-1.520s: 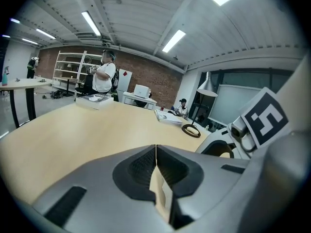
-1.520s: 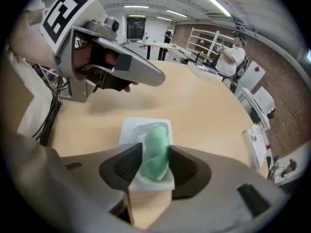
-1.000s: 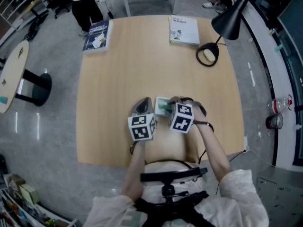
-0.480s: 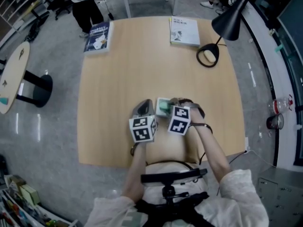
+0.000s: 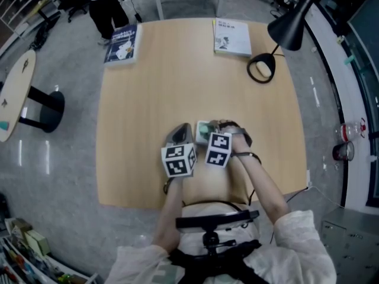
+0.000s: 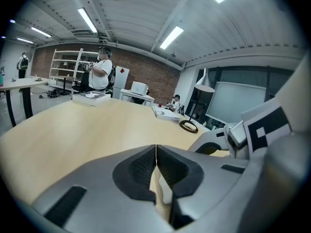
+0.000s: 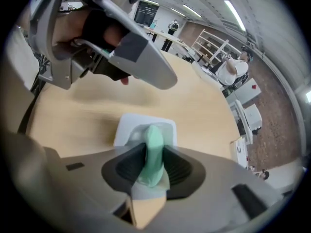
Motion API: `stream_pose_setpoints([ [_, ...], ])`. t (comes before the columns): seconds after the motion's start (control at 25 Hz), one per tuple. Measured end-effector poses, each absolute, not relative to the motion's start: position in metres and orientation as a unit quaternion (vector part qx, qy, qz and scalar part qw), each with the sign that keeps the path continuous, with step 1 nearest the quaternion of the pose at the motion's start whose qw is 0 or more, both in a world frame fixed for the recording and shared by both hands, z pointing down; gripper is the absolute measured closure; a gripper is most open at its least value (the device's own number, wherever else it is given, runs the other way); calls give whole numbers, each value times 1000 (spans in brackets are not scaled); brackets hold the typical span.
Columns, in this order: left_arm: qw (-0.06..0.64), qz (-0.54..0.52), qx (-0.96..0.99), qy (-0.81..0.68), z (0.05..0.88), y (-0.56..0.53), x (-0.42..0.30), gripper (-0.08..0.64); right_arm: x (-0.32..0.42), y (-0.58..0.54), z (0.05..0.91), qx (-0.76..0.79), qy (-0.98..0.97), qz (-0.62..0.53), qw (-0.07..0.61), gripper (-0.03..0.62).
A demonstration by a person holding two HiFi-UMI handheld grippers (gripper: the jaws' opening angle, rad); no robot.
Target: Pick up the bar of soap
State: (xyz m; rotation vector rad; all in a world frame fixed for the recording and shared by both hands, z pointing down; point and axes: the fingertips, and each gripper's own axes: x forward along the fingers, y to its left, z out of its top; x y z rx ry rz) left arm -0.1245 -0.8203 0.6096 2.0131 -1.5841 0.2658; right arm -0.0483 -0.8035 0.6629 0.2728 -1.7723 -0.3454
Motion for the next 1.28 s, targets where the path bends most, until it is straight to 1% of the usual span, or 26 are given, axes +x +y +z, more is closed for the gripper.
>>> stream_pose_setpoints([
  [0.48, 285, 105, 755, -581, 615, -821, -117, 545, -54, -810, 664, 142, -780, -130, 596, 480],
  [0.64, 282, 98, 756, -583, 611, -820, -115, 545, -53, -815, 662, 158, -792, -122, 577, 479],
  [0.8, 274, 77, 755, -590, 597, -819, -120, 545, -46, -819, 648, 194, -809, -90, 547, 480],
  [0.88, 273, 56, 752, -598, 586, -817, -126, 545, -45, -820, 630, 224, -831, -53, 507, 480],
  [0.92, 272, 43, 750, -602, 580, -817, -129, 545, -44, -821, 618, 247, -845, -22, 474, 480],
  [1.04, 263, 9, 748, -610, 558, -814, -138, 545, -34, -828, 571, 328, -877, 85, 339, 480],
  [1.16, 248, -18, 750, -613, 537, -810, -144, 545, -17, -831, 531, 387, -885, 166, 200, 482],
  [1.28, 233, -45, 753, -613, 516, -805, -148, 545, 0, -826, 500, 424, -875, 213, 94, 482],
])
